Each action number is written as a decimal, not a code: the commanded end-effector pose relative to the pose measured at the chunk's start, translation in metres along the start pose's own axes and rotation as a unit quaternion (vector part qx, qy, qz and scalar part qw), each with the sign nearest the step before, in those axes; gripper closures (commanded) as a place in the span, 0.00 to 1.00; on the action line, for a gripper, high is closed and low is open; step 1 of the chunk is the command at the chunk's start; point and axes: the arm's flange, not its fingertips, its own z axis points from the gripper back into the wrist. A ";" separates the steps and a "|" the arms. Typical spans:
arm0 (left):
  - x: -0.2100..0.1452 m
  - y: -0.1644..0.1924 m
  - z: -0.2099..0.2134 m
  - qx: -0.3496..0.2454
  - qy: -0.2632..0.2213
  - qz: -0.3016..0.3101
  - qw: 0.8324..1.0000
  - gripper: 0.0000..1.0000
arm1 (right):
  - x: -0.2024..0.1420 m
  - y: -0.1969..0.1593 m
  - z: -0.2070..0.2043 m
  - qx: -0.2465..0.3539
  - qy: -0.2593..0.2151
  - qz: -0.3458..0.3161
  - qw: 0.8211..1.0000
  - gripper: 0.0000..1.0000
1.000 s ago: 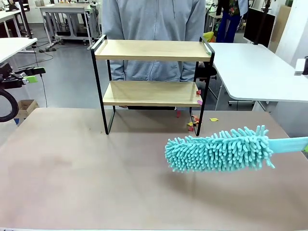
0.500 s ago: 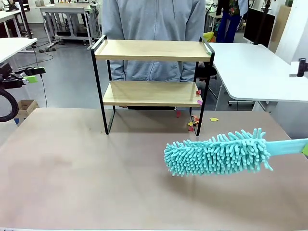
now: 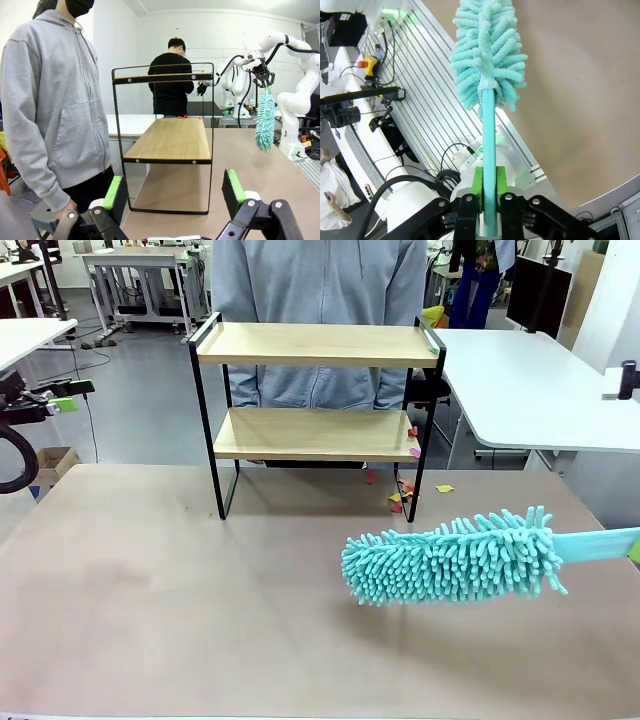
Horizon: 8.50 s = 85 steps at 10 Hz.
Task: Clean the shelf.
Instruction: Hand the Duster back to the human.
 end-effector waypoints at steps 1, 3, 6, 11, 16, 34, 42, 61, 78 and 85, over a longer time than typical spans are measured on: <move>0.003 -0.002 -0.001 -0.003 0.002 -0.003 1.000 0.00 | -0.002 0.003 0.000 0.004 -0.005 -0.006 1.000 0.87; 0.007 -0.021 -0.014 0.008 0.032 -0.003 0.999 0.00 | 0.006 -0.017 0.010 -0.003 -0.020 0.023 1.000 0.87; 0.041 -0.079 -0.049 0.064 0.042 0.015 0.997 0.00 | 0.046 -0.074 0.019 0.030 -0.061 0.115 0.991 0.87; 0.060 -0.186 -0.131 0.091 0.054 0.053 0.993 0.00 | 0.068 -0.131 0.032 0.069 -0.127 0.293 0.945 0.87; 0.054 -0.246 -0.166 0.118 0.063 0.073 0.988 0.00 | 0.087 -0.142 0.033 0.014 -0.155 0.332 0.930 0.87; -0.012 -0.255 -0.304 -0.102 0.023 0.110 0.988 0.00 | 0.090 -0.136 0.028 0.018 -0.137 0.328 0.935 0.87; -0.046 -0.240 -0.376 -0.109 0.018 0.122 0.986 0.00 | 0.090 -0.136 0.028 0.018 -0.137 0.328 0.935 0.87; -0.046 -0.250 -0.416 -0.148 -0.029 0.125 0.981 1.00 | 0.090 -0.136 0.028 0.018 -0.137 0.328 0.935 0.87; -0.051 -0.248 -0.420 -0.137 -0.018 0.130 0.982 1.00 | -0.011 -0.149 0.156 0.023 -0.424 0.260 0.867 0.00; 0.033 -0.247 -0.392 -0.097 -0.027 0.079 0.992 0.83 | -0.014 -0.145 0.154 0.013 -0.404 0.254 0.879 0.00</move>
